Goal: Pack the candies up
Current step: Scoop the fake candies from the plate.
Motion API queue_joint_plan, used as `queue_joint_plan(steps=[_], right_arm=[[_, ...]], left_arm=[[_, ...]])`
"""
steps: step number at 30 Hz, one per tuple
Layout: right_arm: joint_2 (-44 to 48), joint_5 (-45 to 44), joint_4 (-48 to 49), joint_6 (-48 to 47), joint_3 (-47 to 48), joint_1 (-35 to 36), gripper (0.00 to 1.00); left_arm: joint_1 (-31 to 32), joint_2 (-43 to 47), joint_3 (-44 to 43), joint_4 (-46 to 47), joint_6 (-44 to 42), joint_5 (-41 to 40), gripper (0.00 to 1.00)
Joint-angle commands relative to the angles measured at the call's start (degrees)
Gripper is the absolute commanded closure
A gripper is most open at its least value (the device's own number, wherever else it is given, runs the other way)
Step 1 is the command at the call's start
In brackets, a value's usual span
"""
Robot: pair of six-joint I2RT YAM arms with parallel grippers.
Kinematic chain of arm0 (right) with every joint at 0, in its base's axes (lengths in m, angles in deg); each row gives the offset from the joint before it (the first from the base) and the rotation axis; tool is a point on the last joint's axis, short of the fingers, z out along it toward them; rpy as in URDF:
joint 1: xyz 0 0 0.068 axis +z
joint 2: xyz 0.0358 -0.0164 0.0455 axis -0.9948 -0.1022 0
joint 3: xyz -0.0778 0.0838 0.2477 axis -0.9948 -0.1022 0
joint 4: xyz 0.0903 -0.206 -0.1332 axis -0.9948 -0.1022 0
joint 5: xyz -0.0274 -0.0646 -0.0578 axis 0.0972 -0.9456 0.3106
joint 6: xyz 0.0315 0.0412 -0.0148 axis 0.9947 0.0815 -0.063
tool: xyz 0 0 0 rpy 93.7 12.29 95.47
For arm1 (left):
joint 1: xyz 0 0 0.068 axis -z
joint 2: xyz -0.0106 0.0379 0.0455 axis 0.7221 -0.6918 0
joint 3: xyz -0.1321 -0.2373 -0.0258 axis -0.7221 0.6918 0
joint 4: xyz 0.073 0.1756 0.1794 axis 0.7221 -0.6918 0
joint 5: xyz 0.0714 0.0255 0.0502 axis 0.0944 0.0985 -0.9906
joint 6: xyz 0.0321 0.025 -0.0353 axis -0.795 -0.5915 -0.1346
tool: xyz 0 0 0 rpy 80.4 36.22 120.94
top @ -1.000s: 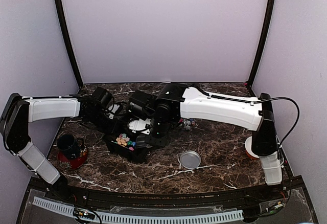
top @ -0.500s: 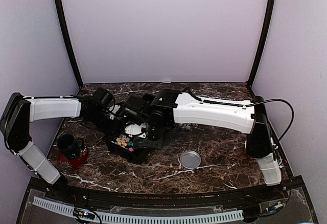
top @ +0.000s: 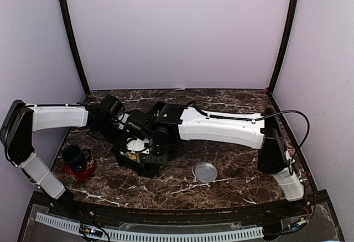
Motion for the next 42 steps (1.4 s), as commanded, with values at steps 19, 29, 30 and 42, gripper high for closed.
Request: queue_joint_plan(steps=[19, 29, 30, 42], right_arm=[[3.58, 18.79, 31.43, 1.82, -26.71, -2.09, 1.0], [9.19, 22.12, 54.66, 7.61, -42.26, -4.25, 1.0], [9.65, 21.9, 56.43, 8.09, -43.39, -4.4, 1.0], [14.13, 21.02, 67.58, 10.12, -51.63, -5.29, 1.0]], left_arm=[[0.09, 4.55, -2.84, 8.0, 1.79, 6.3, 1.0], [0.05, 4.94, -2.45, 8.57, 2.02, 7.4, 1.0], [0.04, 4.94, -2.49, 8.53, 2.06, 7.36, 1.0], [-0.07, 4.86, -2.47, 8.44, 2.0, 6.83, 1.0]])
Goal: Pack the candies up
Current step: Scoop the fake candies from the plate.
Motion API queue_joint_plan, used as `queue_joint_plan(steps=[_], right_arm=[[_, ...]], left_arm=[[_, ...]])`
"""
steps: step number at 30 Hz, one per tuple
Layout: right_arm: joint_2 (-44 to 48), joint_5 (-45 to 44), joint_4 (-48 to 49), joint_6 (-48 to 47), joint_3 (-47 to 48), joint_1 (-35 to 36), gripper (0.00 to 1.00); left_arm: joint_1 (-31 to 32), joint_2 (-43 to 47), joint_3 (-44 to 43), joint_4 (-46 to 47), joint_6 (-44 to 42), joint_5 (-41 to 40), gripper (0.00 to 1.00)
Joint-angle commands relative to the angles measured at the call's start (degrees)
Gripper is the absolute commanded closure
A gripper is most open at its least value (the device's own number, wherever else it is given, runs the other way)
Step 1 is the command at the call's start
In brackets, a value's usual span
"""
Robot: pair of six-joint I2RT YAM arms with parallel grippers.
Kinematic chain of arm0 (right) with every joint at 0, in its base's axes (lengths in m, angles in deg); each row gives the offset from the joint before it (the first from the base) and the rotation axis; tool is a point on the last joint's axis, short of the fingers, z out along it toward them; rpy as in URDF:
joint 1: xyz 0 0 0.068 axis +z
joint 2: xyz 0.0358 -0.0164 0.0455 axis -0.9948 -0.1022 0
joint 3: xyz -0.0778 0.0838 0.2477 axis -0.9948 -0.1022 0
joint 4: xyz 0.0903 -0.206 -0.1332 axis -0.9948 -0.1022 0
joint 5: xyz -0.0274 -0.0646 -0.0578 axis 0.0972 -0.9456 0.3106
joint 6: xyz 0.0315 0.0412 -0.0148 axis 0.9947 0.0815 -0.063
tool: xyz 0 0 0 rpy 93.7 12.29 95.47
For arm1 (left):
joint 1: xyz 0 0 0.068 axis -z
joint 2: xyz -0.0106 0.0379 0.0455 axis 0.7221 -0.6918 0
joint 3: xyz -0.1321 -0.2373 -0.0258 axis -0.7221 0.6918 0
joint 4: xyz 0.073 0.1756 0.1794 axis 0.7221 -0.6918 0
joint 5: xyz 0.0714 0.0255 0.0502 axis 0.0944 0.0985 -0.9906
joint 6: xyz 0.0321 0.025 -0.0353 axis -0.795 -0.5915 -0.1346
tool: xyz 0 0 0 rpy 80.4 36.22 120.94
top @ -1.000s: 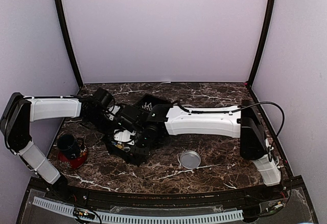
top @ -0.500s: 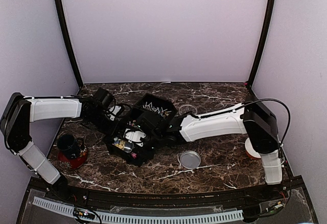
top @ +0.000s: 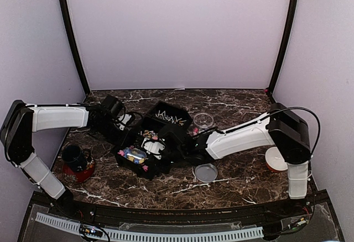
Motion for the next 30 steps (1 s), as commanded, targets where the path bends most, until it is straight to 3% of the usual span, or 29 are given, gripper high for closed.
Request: queue_joint_plan(steps=[1, 30], right_arm=[[1.03, 1.92, 2.68, 1.28, -4.16, -0.07, 1.0], [10.62, -3.7, 16.44, 3.55, -19.16, -1.41, 1.0]], left_arm=[[-0.27, 4.82, -2.52, 8.62, 2.98, 7.41, 1.0], [-0.51, 4.86, -2.39, 8.48, 3.0, 6.87, 1.0]])
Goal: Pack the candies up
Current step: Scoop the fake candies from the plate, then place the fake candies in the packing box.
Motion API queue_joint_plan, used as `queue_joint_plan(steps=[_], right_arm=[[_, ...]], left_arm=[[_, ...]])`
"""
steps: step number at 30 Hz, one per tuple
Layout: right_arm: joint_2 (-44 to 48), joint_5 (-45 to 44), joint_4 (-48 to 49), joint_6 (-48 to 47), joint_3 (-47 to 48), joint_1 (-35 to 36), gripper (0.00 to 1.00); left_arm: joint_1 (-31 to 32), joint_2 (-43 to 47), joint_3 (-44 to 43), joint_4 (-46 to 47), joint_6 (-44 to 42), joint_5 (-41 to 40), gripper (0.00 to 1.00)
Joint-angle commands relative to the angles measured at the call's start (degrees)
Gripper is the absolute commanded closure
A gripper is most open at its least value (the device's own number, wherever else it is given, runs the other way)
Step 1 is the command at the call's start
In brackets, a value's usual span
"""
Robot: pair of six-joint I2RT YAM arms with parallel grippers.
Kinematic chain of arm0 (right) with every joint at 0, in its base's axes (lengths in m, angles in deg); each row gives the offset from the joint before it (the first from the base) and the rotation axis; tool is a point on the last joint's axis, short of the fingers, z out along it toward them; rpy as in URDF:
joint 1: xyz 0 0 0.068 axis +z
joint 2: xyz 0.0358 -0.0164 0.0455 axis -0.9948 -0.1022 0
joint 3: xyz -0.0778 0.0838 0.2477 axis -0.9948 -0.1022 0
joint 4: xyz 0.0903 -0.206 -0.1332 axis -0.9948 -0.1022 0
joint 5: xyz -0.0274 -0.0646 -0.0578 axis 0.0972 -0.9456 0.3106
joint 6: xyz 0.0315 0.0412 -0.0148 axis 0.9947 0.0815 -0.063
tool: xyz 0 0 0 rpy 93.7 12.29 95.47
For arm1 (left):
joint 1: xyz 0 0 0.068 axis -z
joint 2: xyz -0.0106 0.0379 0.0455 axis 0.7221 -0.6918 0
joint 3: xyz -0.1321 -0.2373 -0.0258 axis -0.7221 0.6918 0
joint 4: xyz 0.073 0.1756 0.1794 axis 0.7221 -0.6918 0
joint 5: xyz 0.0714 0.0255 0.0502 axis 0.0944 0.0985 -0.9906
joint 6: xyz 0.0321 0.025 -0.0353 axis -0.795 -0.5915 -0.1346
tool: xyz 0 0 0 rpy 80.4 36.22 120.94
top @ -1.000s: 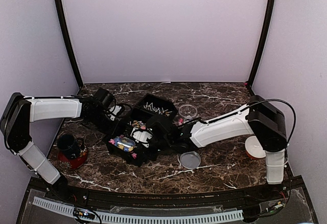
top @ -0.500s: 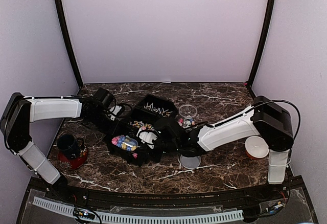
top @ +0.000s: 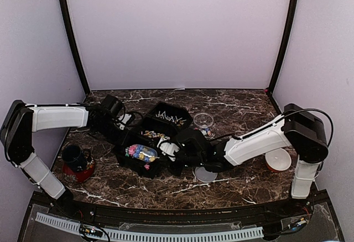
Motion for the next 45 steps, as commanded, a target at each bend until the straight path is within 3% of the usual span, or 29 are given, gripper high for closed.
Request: queue_joint_plan(steps=[1, 27, 36, 45], right_arm=[[2.43, -1.62, 1.07, 0.29, -3.54, -0.63, 1.0], [10.88, -6.04, 16.06, 0.64, -14.53, -0.74, 1.0], [16.58, -11.1, 16.11, -0.27, -15.27, -0.78, 1.0], [23.79, -17.77, 10.24, -1.64, -15.77, -1.86, 1.0]], left_arm=[[-0.43, 4.86, -2.41, 8.18, 1.72, 5.36, 1.0], [-0.78, 4.68, -2.41, 8.27, 1.98, 5.7, 1.0], [-0.8, 4.69, -2.48, 8.26, 2.01, 5.67, 1.0], [-0.78, 4.77, -2.48, 8.18, 2.04, 5.73, 1.0]])
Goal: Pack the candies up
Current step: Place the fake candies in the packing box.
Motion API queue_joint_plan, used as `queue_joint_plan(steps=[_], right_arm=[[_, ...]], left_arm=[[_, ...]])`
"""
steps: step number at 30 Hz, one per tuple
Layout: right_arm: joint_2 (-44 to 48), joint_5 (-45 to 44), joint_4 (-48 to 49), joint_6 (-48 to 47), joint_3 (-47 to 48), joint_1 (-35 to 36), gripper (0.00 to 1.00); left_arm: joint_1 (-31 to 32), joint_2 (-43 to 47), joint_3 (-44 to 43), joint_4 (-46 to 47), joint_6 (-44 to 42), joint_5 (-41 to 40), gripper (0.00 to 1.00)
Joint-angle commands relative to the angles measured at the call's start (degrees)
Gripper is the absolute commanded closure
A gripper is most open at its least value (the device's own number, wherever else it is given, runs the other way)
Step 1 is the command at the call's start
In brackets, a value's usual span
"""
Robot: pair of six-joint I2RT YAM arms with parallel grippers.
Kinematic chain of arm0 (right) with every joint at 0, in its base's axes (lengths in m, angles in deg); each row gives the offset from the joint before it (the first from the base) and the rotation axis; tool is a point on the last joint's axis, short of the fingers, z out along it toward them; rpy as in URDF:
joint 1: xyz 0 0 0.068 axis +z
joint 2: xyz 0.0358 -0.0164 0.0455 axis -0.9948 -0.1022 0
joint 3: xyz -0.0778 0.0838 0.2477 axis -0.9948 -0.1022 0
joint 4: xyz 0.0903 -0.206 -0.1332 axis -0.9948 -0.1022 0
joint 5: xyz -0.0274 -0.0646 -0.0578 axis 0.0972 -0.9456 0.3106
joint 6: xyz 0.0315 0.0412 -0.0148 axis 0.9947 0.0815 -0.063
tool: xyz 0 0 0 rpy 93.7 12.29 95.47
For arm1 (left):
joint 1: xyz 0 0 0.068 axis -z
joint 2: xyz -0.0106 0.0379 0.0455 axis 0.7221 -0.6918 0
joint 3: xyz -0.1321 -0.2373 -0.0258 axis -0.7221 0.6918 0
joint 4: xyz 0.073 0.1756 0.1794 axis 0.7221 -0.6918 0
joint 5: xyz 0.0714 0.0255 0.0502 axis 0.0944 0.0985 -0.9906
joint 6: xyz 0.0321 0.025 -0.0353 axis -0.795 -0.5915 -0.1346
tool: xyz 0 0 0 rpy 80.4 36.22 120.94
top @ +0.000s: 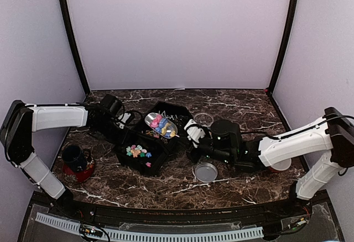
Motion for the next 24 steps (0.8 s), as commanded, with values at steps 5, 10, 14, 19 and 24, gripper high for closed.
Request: queue_joint_plan(steps=[5, 10, 14, 19, 24], right_arm=[[7.94, -5.87, -3.29, -0.35, -2.44, -3.27, 1.0], [12.99, -7.1, -7.36, 0.77, -4.68, -6.2, 1.0], [17.05, -8.33, -11.01, 1.86, -6.31, -8.4, 1.0], [20.01, -10.02, -16.22, 2.59, -7.08, -10.98, 1.0], [21.46, -11.12, -21.17, 4.34, -6.77, -13.34, 1.0]], left_arm=[[-0.31, 4.68, -2.5, 7.39, 0.48, 3.55, 1.0], [-0.36, 4.77, -2.48, 7.39, 0.48, 3.46, 1.0], [-0.35, 4.77, -2.49, 7.39, 0.47, 3.46, 1.0], [-0.39, 4.59, -2.49, 7.39, 0.52, 3.59, 1.0], [-0.36, 4.59, -2.45, 7.39, 0.57, 3.45, 1.0]])
